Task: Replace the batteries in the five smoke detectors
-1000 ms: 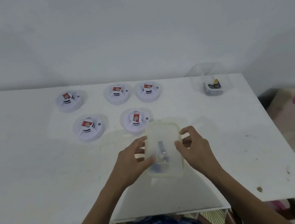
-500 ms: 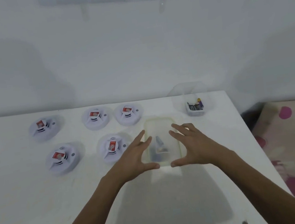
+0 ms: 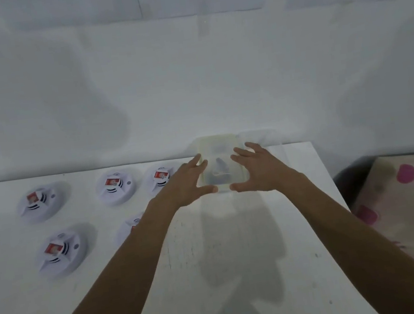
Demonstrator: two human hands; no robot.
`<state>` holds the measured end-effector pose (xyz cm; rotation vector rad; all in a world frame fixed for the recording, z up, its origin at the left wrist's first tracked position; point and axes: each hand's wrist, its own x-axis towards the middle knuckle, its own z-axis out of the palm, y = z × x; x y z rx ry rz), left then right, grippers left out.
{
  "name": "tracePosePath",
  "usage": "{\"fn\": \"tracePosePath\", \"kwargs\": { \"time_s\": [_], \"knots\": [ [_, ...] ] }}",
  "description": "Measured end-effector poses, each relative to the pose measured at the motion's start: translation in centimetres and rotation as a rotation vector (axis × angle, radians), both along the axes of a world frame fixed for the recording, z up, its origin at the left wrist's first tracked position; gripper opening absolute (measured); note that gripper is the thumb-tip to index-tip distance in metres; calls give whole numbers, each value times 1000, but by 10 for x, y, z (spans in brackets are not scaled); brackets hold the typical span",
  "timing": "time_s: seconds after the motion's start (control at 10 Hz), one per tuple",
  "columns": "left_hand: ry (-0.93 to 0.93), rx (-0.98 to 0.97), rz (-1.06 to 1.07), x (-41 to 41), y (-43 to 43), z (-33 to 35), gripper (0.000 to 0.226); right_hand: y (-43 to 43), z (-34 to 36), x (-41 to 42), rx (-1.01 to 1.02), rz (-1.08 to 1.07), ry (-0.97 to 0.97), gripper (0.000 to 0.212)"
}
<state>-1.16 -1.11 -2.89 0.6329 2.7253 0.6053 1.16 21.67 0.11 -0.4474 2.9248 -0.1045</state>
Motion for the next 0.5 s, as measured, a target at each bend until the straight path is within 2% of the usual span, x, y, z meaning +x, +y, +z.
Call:
{"fn": "tracePosePath", "kwargs": {
  "time_s": [0.4,0.5],
  "knots": [
    [43,-77,5,-11,5,-3,85,-4,-7,-8,-48,-88,-14,93],
    [99,-101,0,-5,6,-3,77,-9,-8,1,-44,-99,46,83]
  ]
}}
